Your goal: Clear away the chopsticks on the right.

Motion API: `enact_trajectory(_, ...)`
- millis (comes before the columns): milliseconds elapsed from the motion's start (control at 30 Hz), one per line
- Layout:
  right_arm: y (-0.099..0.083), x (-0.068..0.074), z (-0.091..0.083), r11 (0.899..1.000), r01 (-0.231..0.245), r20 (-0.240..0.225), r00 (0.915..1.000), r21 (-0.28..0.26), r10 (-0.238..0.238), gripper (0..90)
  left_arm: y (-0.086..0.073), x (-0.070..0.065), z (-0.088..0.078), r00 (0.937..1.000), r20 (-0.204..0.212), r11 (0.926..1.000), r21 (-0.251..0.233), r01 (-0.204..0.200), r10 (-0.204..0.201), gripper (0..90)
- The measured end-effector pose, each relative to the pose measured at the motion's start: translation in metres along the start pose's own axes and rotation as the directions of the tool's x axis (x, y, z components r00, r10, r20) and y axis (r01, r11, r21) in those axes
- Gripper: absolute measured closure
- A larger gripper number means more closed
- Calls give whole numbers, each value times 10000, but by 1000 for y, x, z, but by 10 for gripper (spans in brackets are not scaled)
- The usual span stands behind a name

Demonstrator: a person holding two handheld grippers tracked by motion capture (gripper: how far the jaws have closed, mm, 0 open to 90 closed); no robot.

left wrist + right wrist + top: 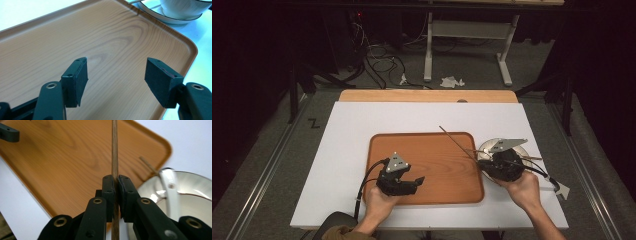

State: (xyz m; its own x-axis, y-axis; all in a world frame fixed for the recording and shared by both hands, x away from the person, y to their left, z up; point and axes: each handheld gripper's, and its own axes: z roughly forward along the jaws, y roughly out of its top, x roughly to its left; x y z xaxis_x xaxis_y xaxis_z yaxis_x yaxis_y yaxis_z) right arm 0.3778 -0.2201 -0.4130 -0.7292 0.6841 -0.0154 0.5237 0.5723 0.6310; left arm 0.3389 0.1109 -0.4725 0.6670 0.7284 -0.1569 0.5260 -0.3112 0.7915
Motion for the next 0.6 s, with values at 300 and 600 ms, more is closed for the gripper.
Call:
enact_trajectory(300,-2,19,43,9964,76,-223,9997,843,-58,846,0,-1,2,10000,53,9999,127,-59,58,348)
enact_trajectory(600,-3,24,65,9910,59,-16,10000,1334,-58,844,0,-2,4,9999,36,9997,227,-98,97,348)
